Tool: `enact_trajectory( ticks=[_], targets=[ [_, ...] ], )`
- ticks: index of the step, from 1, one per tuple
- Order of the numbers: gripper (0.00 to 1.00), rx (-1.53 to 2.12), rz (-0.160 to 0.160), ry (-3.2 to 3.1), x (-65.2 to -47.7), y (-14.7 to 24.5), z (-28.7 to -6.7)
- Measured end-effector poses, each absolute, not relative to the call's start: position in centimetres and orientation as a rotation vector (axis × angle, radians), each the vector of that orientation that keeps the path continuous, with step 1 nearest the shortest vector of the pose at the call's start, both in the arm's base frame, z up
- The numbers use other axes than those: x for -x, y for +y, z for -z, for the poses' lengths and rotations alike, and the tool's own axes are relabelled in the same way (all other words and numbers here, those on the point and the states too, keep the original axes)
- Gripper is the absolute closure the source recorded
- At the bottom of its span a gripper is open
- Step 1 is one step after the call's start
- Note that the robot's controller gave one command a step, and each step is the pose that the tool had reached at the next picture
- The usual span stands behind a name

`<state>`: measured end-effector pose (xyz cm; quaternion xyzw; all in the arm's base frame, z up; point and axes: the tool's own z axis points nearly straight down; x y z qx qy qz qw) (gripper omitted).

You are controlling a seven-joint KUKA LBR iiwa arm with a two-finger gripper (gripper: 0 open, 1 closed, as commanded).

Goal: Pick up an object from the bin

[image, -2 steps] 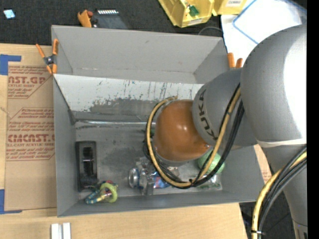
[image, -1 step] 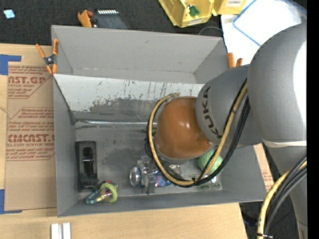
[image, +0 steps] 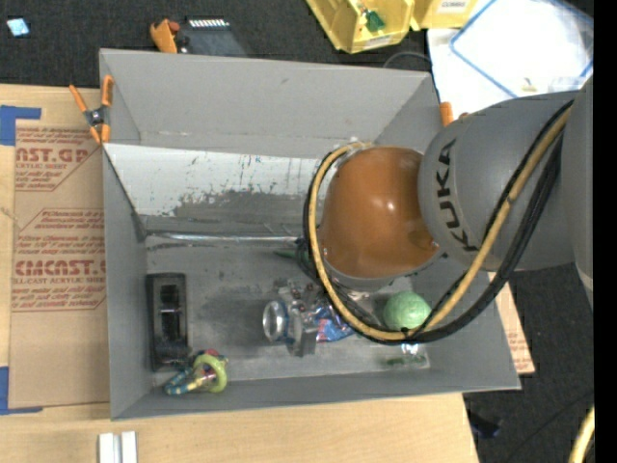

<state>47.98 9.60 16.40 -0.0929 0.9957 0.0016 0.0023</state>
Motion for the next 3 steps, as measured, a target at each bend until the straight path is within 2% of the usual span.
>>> enact_trajectory(
  ticks=[1,2,3],
  targets=[
    [1.00,0.292,-0.005,3.125,-47.9,9.6,-15.1],
    [1.00,0.291,-0.007,3.119,-48.1,9.7,-18.6],
    [1.00,0.292,-0.007,3.123,-48.0,9.7,-16.7]
  ],
)
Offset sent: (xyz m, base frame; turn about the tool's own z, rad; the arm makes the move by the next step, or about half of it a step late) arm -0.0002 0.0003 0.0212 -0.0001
